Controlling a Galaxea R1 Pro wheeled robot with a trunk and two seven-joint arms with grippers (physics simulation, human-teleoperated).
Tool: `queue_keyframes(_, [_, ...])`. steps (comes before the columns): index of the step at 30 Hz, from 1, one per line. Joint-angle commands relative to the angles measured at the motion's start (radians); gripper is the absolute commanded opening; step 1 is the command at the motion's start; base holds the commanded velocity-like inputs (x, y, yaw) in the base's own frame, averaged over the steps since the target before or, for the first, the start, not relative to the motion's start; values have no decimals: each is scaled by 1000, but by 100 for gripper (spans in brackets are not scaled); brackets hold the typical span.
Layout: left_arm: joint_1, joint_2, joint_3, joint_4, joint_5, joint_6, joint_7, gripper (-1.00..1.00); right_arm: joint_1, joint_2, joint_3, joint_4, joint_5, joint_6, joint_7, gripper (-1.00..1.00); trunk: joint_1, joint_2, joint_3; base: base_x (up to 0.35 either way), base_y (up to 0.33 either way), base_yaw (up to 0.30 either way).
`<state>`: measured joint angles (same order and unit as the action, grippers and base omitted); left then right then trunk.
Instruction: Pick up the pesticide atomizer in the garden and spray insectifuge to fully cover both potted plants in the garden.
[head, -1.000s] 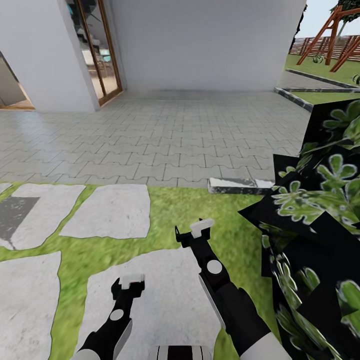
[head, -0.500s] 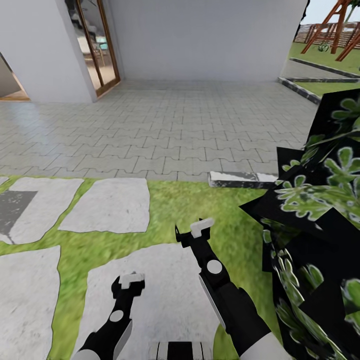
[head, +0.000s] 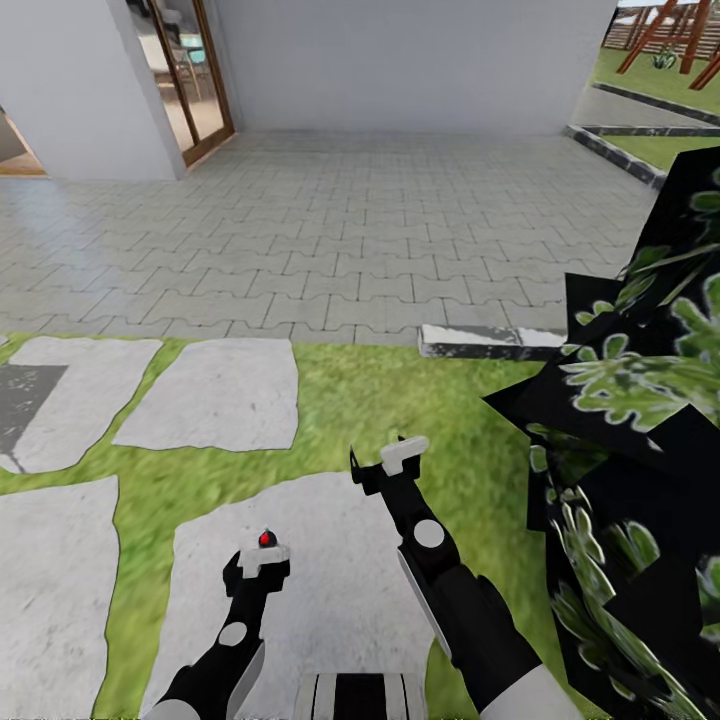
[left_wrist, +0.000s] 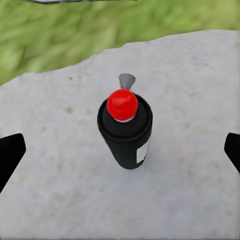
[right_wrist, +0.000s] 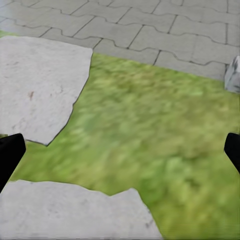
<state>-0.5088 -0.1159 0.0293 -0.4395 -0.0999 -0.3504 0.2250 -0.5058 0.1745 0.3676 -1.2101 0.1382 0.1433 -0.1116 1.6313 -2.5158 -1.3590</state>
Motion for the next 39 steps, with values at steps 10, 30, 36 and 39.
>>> queue_keyframes(10, [-1, -1, 4, 1, -12, -1, 3, 100, 0, 0, 1, 0, 11, 8, -5, 100, 4, -3, -53, 0, 0, 68])
queue_keyframes(30, [-1, -1, 4, 1, -12, -1, 2, 100, 0, 0, 2, 7, 11, 8, -5, 100, 8, -5, -118, 1, 0, 72])
queue_keyframes(36, [-1, -1, 4, 1, -12, -2, 2, 100, 0, 0, 1, 6, 11, 9, -5, 100, 8, -5, -127, 129, 0, 17])
queue_keyframes(39, [-1, -1, 4, 1, -12, -2, 2, 100, 0, 0, 1, 5, 11, 9, -5, 100, 8, -5, -131, 37, 0, 2])
